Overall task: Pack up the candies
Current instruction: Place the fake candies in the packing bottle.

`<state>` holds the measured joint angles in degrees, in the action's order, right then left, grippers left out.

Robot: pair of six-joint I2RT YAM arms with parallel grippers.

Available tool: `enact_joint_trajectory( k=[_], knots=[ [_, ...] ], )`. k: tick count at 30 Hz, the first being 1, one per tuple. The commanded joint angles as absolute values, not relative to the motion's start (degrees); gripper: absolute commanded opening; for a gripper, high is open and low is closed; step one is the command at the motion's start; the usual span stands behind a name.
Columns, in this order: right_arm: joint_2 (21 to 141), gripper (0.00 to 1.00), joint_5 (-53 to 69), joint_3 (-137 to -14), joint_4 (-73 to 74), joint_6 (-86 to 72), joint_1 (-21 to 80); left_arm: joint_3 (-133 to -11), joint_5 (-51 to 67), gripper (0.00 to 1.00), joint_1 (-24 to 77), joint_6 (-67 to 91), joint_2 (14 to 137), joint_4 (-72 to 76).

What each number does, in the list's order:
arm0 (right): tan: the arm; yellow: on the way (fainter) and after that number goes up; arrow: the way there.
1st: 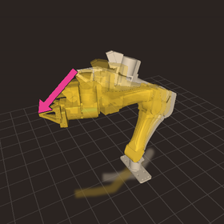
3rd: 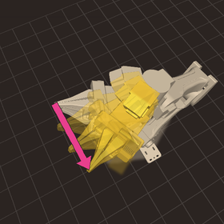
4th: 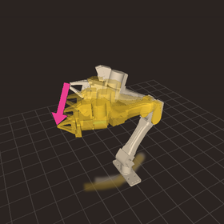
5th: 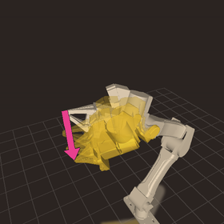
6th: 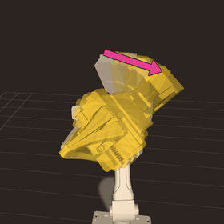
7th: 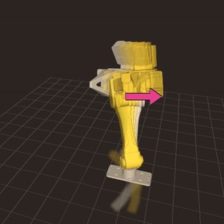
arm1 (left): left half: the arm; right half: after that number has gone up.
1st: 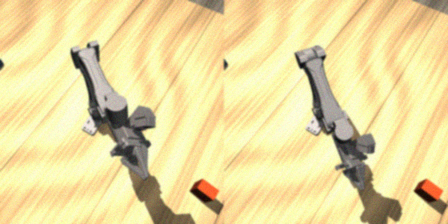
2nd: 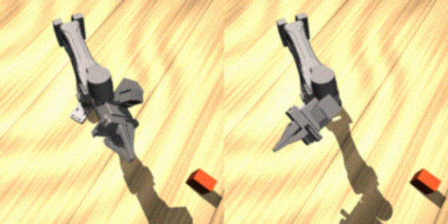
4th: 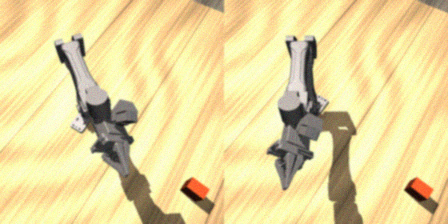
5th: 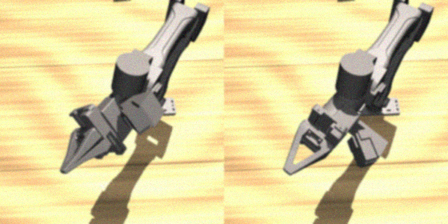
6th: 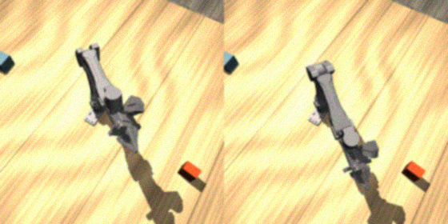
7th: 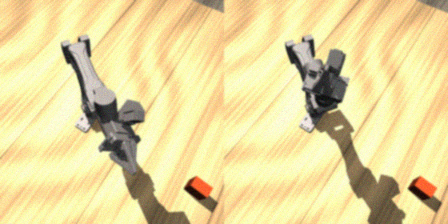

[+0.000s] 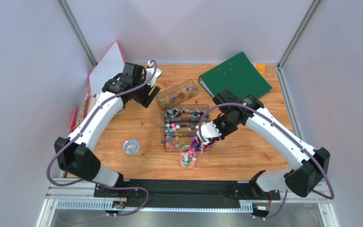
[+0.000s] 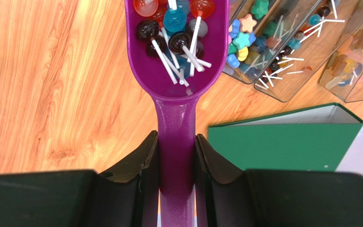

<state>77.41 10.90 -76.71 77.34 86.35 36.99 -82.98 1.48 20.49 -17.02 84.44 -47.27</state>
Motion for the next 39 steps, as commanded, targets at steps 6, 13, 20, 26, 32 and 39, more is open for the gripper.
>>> enact_joint_trajectory(
  k=[6,13,20,26,32,39],
  knots=[
    [76.73,0.00,0.09,-77.61,80.86,79.37,44.91,-81.04,3.16,0.78,20.21,-14.24,80.25,-44.74],
    [78.83,0.00,-7.02,-78.83,82.00,74.72,48.33,-80.07,3.95,0.78,20.21,-13.71,79.10,-44.21],
    [80.42,0.00,-10.36,-80.51,84.99,72.16,50.36,-79.63,4.48,0.78,20.21,-13.27,78.31,-43.51],
    [80.77,0.00,-13.61,-80.51,85.52,71.81,51.94,-78.75,4.31,0.78,20.21,-13.27,76.99,-43.33],
    [79.98,0.00,-18.27,-80.33,85.87,72.86,53.26,-79.02,4.30,0.78,20.21,-13.27,77.52,-42.63],
    [79.63,0.00,-8.98,-87.09,80.96,65.85,46.60,-84.53,10.10,0.70,20.21,-10.90,89.10,-39.29]
  ],
)
